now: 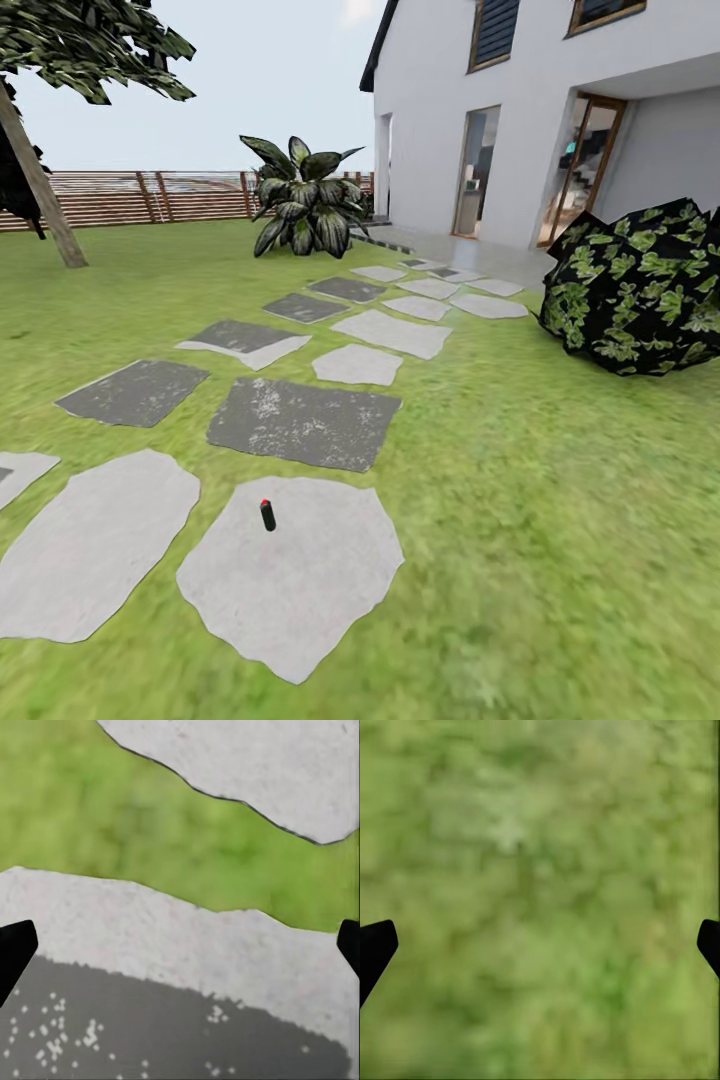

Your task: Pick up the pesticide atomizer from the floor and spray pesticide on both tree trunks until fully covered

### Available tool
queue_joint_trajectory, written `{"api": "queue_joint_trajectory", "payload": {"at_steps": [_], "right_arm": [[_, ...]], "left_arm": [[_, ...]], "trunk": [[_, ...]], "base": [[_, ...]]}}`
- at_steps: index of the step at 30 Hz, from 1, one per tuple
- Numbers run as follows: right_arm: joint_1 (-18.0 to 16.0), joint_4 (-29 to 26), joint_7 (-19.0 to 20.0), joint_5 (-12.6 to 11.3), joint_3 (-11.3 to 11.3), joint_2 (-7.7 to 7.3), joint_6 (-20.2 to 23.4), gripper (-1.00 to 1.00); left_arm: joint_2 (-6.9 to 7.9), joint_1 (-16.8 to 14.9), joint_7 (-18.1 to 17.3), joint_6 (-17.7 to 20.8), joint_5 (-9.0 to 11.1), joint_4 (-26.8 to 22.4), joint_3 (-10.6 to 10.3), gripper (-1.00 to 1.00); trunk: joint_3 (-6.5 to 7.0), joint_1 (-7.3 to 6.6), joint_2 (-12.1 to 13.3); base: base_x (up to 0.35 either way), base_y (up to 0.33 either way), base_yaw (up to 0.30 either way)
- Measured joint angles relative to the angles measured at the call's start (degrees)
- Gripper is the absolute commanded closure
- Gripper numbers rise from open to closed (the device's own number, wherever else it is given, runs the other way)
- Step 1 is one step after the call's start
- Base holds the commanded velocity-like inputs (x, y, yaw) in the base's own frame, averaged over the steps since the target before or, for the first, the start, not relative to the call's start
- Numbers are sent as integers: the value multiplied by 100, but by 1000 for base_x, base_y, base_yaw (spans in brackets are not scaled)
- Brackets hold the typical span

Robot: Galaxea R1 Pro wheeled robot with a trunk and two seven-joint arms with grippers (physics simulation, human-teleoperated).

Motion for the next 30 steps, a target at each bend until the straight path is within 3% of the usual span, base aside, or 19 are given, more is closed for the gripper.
{"api": "queue_joint_trajectory", "payload": {"at_steps": [30], "right_arm": [[-1,0,0,0,0,2,0,-100]], "left_arm": [[0,0,0,0,-1,0,2,-100]], "trunk": [[0,0,0]], "base": [[280,-166,0]]}}
